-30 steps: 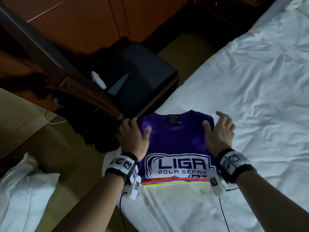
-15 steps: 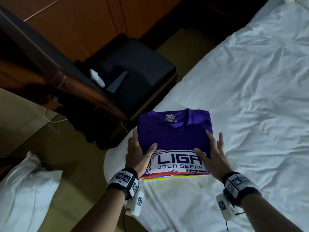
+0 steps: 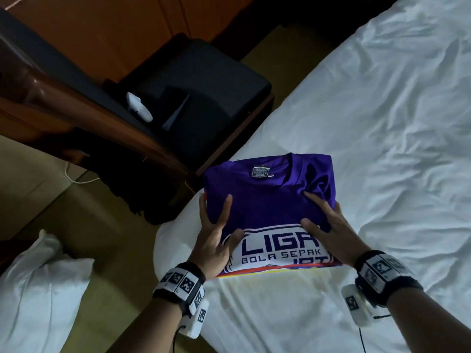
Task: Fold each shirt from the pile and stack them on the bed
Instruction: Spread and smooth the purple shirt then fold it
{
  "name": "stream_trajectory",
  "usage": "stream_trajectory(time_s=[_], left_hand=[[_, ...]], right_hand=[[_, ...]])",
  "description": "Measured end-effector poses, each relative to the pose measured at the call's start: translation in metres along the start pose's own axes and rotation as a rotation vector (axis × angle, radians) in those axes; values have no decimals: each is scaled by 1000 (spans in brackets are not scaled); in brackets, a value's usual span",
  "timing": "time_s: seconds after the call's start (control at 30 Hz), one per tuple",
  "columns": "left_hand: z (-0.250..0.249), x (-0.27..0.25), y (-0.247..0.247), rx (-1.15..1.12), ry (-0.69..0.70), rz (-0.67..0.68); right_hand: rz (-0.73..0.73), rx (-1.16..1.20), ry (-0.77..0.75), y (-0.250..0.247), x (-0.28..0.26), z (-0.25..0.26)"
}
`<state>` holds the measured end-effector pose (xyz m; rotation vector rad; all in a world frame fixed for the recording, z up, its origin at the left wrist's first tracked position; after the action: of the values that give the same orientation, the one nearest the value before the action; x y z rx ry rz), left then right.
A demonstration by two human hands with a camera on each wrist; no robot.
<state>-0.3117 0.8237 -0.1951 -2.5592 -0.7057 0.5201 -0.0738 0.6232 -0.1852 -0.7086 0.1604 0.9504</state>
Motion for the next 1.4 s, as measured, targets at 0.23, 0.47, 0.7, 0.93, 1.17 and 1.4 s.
stream_trajectory(time_s=[0.23, 0.47, 0.7, 0.93, 1.17, 1.4], left_hand=[[9, 17, 1, -244, -125, -24], [14, 24, 2, -276, -154, -12], [25, 31, -4, -446, -202, 40], [19, 33, -3, -718, -225, 25], [-18, 24, -22, -750, -212, -36], [-84, -36, -48, -776, -89, -101]], right_hand=[[5, 136, 51, 9, 12, -9], [9, 254, 66, 15, 12, -13], [-34, 433, 97, 18, 12, 2], [-55, 486, 107, 20, 11, 6], [-112, 509, 27, 6, -10, 32], [-75, 510, -92, -32, -78, 89]])
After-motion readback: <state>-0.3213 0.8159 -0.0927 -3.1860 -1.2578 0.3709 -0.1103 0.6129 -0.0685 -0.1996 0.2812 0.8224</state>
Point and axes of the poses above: each hand's wrist, its own x-axis towards the middle knuckle, its own y-axis out of the palm, z = x × y, the point moved 1 cm from there along x, towards the middle knuckle, and after that the axes turned 2 degrees about y, right-handed, at the moved point
